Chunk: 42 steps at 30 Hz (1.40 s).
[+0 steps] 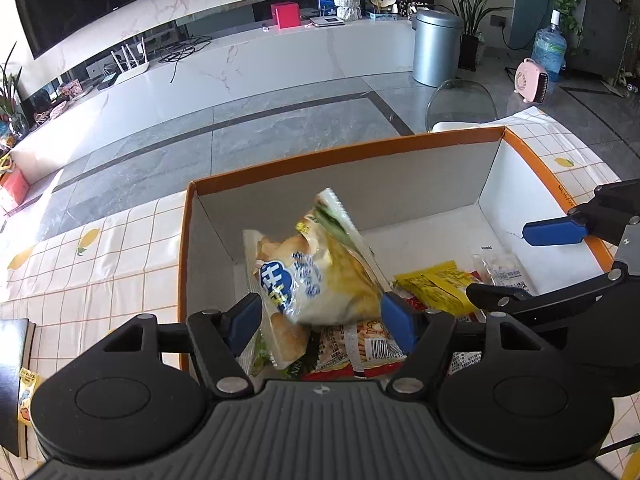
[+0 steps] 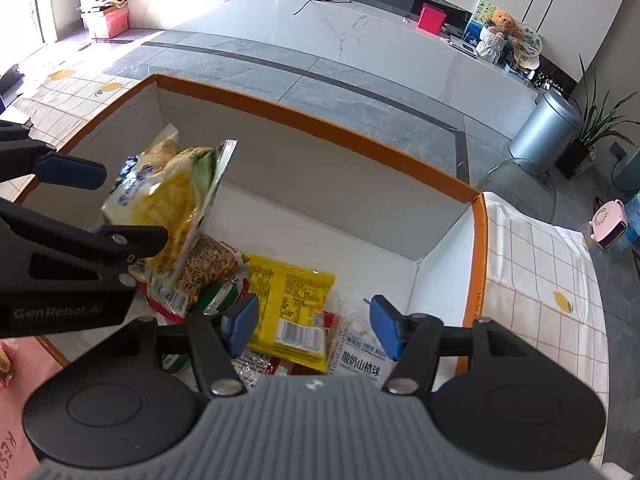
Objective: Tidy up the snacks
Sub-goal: 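Withdraw both tools from the box back toward the table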
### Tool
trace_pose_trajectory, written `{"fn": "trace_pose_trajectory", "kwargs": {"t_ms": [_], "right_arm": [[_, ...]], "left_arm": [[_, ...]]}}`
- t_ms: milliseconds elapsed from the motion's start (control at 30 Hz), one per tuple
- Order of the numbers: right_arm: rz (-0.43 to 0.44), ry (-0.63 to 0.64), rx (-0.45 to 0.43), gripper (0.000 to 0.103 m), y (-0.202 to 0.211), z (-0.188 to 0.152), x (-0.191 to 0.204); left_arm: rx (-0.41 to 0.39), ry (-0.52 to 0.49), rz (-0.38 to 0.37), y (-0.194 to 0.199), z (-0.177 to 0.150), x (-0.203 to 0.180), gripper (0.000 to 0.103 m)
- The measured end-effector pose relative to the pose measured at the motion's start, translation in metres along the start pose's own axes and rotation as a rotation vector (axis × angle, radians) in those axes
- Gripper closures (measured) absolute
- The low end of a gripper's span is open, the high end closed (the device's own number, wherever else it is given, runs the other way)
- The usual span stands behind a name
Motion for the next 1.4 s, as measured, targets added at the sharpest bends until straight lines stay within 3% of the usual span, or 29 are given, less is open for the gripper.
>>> {"fn": "trace_pose_trajectory", "kwargs": {"t_ms": [400, 733, 1000, 1400], "right_arm": [[-0.007, -0.042, -0.073, 0.035, 0.059, -0.003, -0.003], [0.013, -0.078, -0.170, 0.035, 0.120, -0.027, 0.012], [-0.013, -0.138, -0.272, 0.035, 0.160, -0.069, 0.033], [-0.025, -0.290, -0.322, 0.035, 0.171, -0.143, 0.074]], "left_arm": [[-0.099, 0.034, 0.029, 0.051, 0.000, 0.001, 0.017], [-0.229, -0.014, 0.054, 0.115, -0.015, -0.010, 0.016], [-0.310, 0.012, 0.029, 0.156, -0.049, -0.022, 0.015], [-0.313, 0.109, 0.040, 0.161, -0.124, -0.014, 0.015]]}}
Point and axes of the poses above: each gripper's, at about its wrist camera, not at the fingertips, and y roughly against the way its jaws point, x to its left, z to its top, the point moved 9 cm from there along -y, roughly the way its jaws point, and after that the axes turned 7 degrees about y, right-handed, at the moved point
